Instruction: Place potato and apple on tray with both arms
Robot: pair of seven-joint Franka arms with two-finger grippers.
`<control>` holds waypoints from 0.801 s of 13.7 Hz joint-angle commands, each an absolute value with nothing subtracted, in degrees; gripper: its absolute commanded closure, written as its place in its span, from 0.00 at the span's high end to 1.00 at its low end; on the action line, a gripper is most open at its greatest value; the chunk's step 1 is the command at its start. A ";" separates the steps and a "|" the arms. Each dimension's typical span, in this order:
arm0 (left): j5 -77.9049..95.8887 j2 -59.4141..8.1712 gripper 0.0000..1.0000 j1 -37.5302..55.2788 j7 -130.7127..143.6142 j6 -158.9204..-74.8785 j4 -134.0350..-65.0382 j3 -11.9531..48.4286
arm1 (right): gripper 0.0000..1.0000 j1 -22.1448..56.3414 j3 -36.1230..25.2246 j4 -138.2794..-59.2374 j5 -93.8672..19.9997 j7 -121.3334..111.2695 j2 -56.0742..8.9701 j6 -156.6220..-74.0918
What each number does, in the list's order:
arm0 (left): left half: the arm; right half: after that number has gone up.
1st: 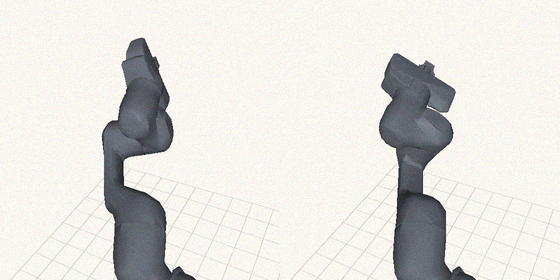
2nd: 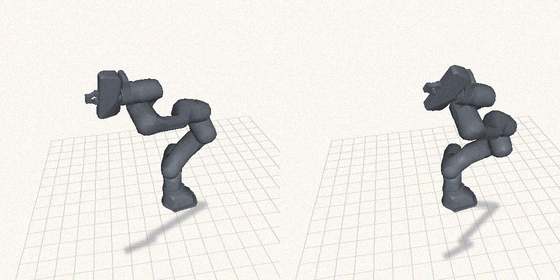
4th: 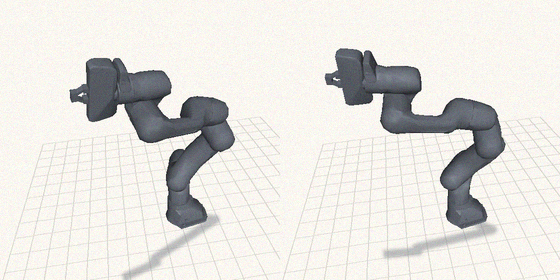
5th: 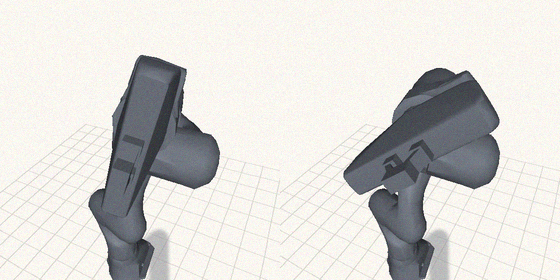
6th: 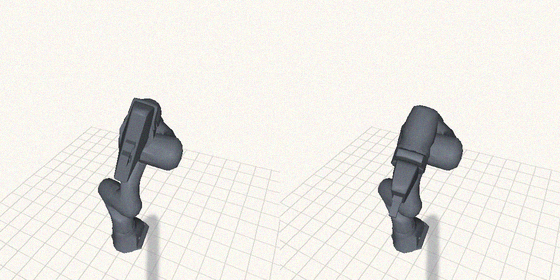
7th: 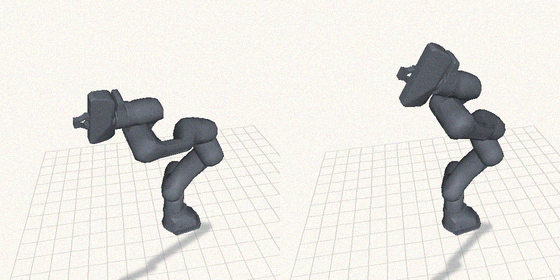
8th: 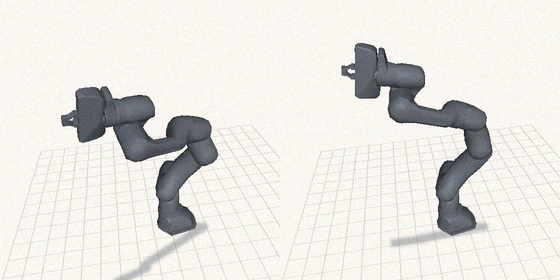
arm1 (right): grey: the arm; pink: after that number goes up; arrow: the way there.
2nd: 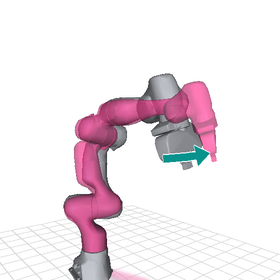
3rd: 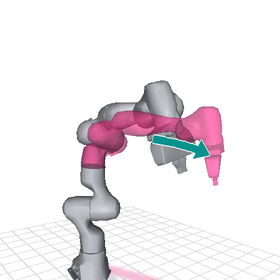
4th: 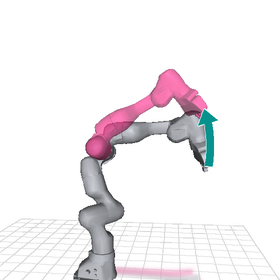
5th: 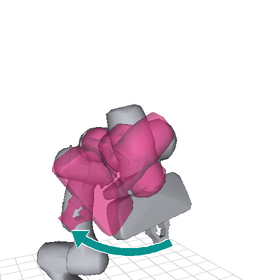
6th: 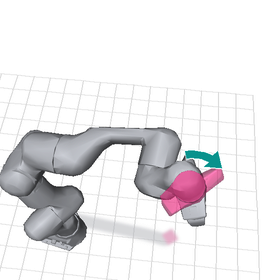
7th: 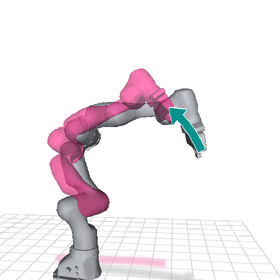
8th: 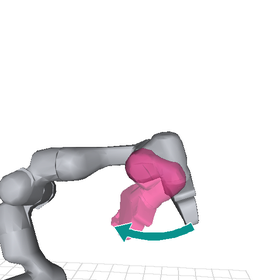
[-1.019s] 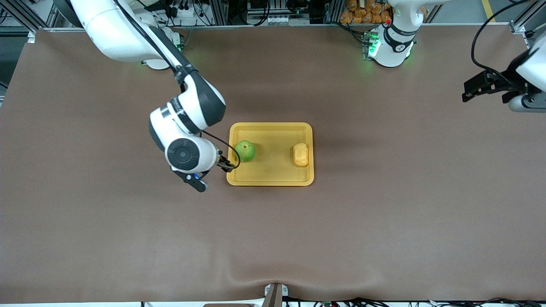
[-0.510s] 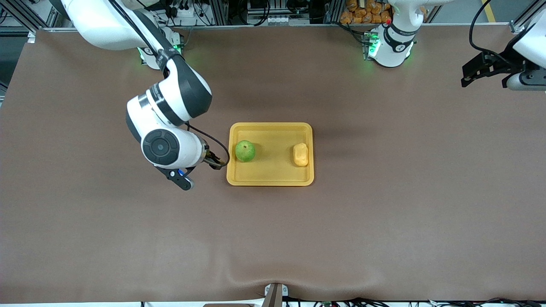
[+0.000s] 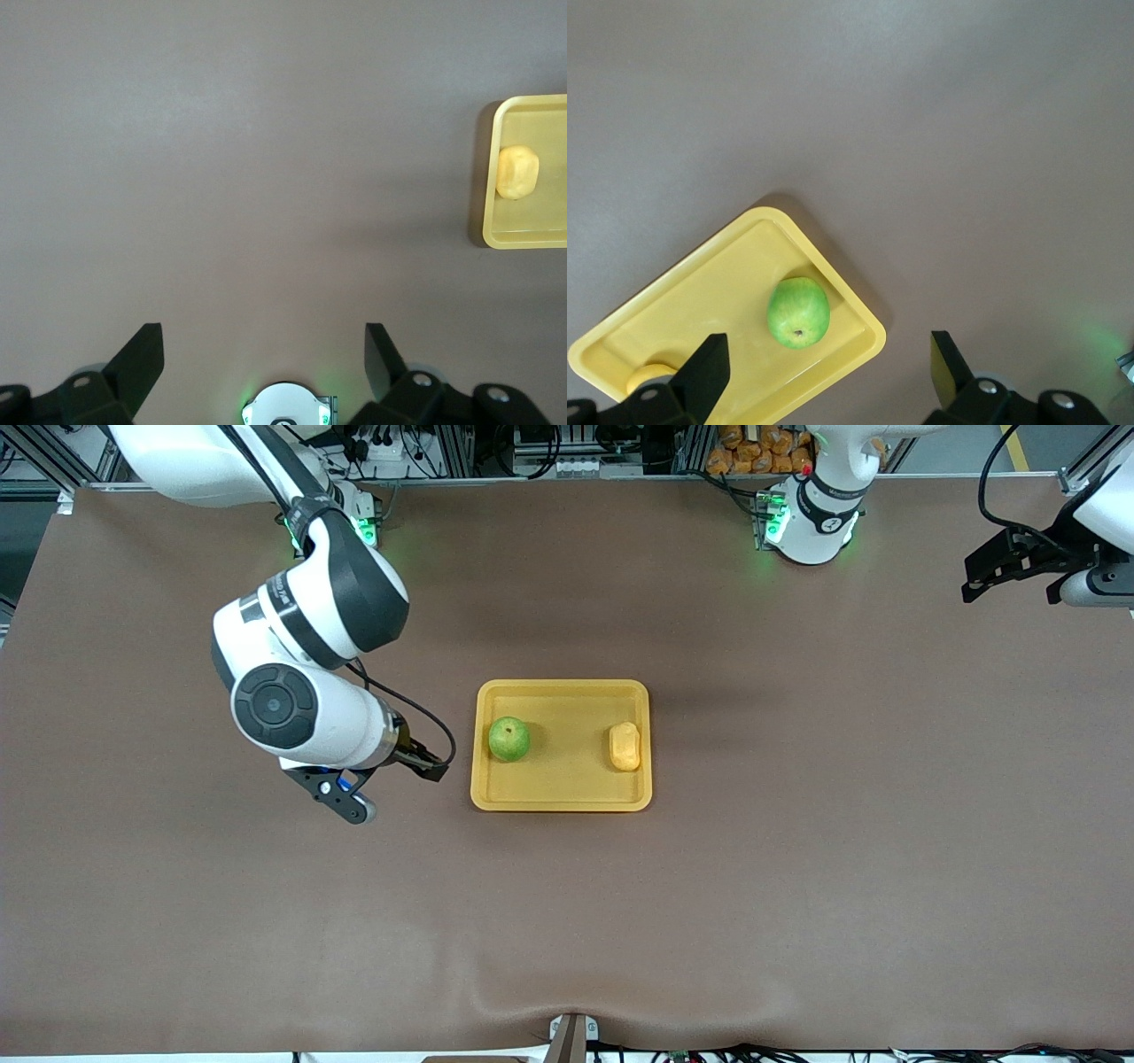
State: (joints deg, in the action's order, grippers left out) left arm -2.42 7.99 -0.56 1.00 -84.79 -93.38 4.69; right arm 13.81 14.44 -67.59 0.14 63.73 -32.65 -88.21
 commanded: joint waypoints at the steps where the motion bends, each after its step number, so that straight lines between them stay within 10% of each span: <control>1: -3.43 8.53 1.00 -0.35 1.67 -85.87 -94.39 4.48 | 1.00 11.35 14.59 -67.41 0.71 63.02 -29.36 -86.31; 11: -3.43 8.61 1.00 -0.26 4.22 -85.87 -94.48 5.80 | 1.00 8.00 11.69 -66.00 2.80 44.93 -22.78 -80.60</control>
